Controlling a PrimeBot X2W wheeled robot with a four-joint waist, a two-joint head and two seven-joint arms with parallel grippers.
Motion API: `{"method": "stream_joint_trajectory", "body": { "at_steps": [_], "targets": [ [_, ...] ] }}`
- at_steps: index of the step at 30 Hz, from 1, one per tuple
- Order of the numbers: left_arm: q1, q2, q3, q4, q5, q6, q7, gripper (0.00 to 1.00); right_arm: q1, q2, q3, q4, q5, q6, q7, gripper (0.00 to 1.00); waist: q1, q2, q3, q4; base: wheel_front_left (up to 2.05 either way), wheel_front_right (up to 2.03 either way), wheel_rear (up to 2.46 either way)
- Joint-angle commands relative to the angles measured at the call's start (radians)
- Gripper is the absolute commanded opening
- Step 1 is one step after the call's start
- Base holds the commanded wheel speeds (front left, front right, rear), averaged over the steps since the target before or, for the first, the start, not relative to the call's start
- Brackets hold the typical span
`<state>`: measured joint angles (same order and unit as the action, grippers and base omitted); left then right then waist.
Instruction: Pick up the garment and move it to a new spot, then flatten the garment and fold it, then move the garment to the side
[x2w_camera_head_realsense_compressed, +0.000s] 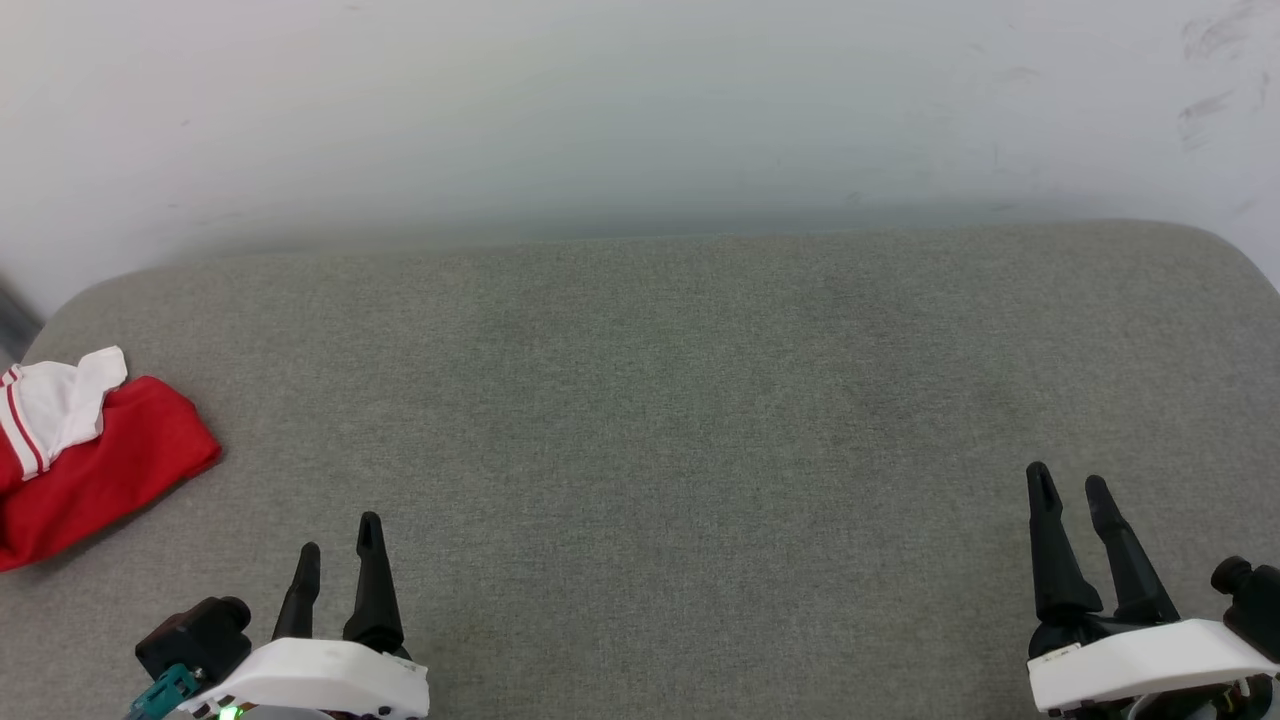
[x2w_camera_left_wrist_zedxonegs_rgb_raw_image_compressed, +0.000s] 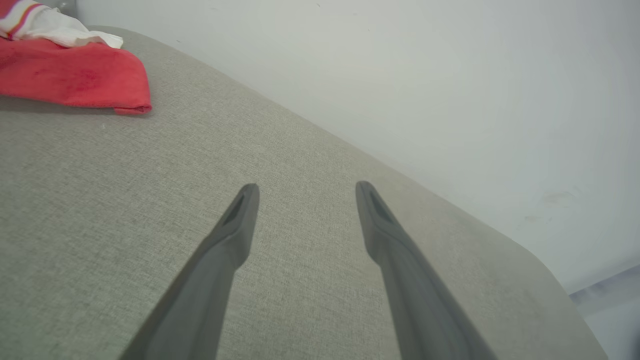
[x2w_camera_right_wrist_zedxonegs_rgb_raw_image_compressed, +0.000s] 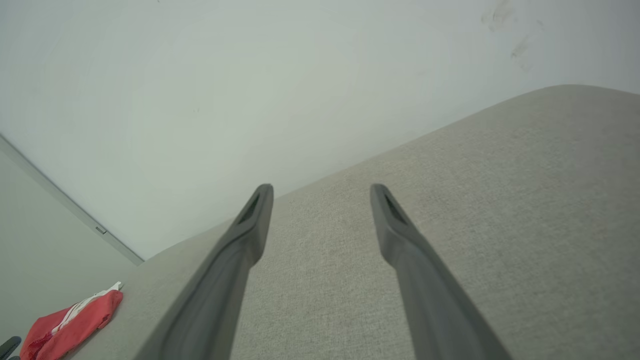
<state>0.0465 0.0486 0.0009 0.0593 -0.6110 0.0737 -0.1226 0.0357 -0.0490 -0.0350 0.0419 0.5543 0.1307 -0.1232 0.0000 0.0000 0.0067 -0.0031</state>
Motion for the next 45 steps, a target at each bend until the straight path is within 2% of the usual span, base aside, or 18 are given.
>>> {"method": "stream_joint_trajectory", "body": {
  "at_steps": [1,19,36,45],
  "targets": [
    [0.0,0.004,-0.003,-0.015,0.034,0.004,-0.01,1.0,0.0,-0.002,0.002,-0.018,-0.038,0.0,-0.01,1.0,0.0,0.0,0.0,0.0,0.0,0.0,0.0],
    [0.02,0.017,-0.039,-0.023,0.248,0.025,-0.057,1.0,0.032,-0.002,0.005,-0.055,-0.207,0.0,-0.056,1.0,0.0,0.0,-0.002,-0.002,0.0,0.0,0.0],
    [0.04,0.028,-0.062,-0.02,0.4,0.051,-0.095,1.0,0.059,-0.002,0.02,-0.084,-0.35,0.0,-0.094,1.0,0.0,0.0,-0.005,0.0,0.0,0.0,0.0],
    [0.052,0.025,-0.064,-0.024,0.459,0.045,-0.113,1.0,0.071,-0.002,0.024,-0.094,-0.408,0.0,-0.112,1.0,0.0,0.0,-0.008,-0.001,0.0,0.0,0.0]
  ]
}}
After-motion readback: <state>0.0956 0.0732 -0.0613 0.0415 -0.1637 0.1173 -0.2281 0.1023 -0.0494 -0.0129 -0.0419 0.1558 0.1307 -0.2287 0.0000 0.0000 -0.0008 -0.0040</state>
